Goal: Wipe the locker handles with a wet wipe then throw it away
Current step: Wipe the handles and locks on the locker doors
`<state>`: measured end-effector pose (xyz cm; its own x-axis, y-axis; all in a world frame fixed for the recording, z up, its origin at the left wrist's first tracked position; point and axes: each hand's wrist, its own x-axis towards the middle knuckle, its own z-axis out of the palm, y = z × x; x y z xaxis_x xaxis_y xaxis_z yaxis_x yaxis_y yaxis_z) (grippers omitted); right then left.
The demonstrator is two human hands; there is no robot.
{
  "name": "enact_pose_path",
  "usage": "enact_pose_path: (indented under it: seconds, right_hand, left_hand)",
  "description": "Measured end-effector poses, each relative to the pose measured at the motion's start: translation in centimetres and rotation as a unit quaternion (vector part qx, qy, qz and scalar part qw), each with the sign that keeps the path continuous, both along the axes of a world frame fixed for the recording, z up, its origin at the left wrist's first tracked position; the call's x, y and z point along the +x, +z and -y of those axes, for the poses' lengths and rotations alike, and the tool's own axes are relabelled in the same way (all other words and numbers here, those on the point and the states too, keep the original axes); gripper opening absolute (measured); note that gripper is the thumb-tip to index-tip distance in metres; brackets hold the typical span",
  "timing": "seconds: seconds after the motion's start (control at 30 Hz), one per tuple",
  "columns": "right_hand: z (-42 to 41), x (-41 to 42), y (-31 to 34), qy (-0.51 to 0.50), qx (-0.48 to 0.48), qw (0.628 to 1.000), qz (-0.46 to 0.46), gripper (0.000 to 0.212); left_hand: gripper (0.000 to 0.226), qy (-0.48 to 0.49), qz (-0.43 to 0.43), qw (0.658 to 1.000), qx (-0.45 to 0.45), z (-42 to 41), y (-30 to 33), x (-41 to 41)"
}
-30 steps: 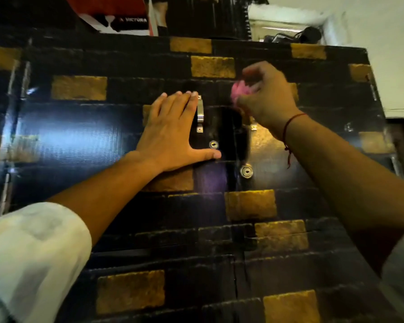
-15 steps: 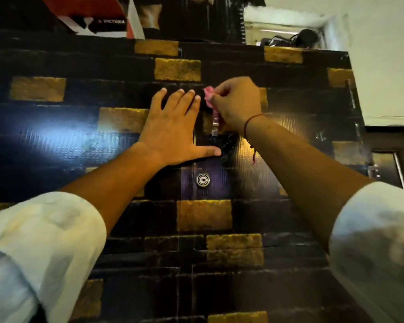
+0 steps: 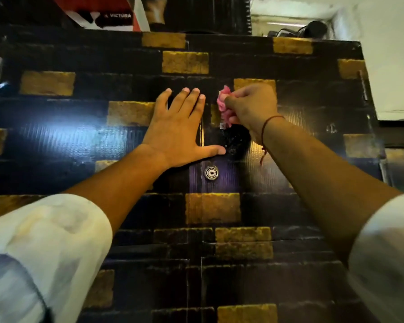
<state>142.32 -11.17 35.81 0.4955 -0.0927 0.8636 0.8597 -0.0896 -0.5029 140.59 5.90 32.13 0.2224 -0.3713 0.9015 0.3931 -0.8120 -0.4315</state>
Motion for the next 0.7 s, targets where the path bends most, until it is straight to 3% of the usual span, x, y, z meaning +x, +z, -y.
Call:
enact_pose_path:
  seconds: [0.23, 0.4, 0.6, 0.7]
  right_hand:
    - [0.6, -1.6, -0.9, -0.013, -0.119, 0.989, -0.087, 0.026]
    - [-0.7, -2.3, 0.9, 0.015, -0.048, 0.994, -0.100, 0.038]
    - [0.4, -1.4, -1.2, -0.016, -0.122, 0.990, -0.063, 0.032]
    - [0.0, -1.4, -0.3, -0.023, -0.084, 0.995, -0.051, 0.033]
  left_hand:
    - [0.129, 0.001, 0.006, 1.000, 0.004, 0.0, -0.2, 0.3]
    - [0.129, -0.006, 0.008, 1.000, 0.002, -0.2, -0.1, 0.4]
    - [0.128, 0.004, 0.009, 1.000, 0.006, -0.1, -0.2, 0.5]
    - [0.127, 0.008, 0.007, 1.000, 0.007, -0.1, -0.2, 0.5]
